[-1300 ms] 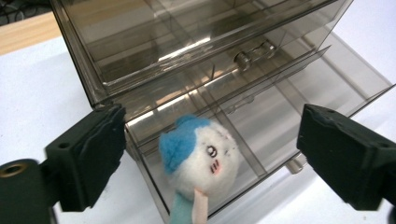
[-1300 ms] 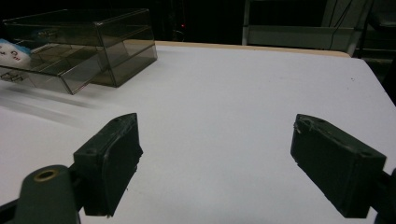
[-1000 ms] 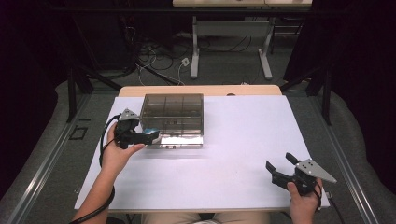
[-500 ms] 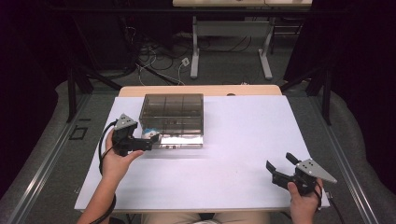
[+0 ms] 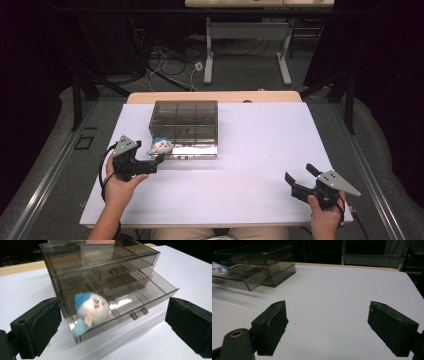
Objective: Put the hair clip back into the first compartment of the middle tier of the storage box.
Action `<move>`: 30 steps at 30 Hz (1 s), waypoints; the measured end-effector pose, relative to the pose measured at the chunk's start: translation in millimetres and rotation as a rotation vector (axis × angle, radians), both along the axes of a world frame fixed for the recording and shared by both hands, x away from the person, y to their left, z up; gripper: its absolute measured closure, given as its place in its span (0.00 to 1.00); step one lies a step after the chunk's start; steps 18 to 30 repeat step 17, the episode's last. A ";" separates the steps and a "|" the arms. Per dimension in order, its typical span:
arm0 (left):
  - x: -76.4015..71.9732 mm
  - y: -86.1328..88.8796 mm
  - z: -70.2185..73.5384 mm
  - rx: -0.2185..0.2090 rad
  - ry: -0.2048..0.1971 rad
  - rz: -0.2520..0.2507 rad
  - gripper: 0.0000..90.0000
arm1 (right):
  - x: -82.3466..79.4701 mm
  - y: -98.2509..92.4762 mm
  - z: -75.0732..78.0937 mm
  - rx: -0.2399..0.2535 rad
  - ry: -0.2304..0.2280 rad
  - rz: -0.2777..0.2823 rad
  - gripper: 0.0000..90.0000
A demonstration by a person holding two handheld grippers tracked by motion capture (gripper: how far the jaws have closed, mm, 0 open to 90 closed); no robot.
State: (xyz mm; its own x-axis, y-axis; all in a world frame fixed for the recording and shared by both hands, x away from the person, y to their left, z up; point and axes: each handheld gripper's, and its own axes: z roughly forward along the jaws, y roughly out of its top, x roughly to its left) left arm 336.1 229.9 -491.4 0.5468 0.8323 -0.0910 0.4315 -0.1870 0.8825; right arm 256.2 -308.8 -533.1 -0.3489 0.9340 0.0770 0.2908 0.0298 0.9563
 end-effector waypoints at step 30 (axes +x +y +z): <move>-22.5 28.5 -18.7 -0.063 -0.006 0.074 0.00 | 0.9 -0.2 -1.1 -0.004 -0.003 0.004 0.17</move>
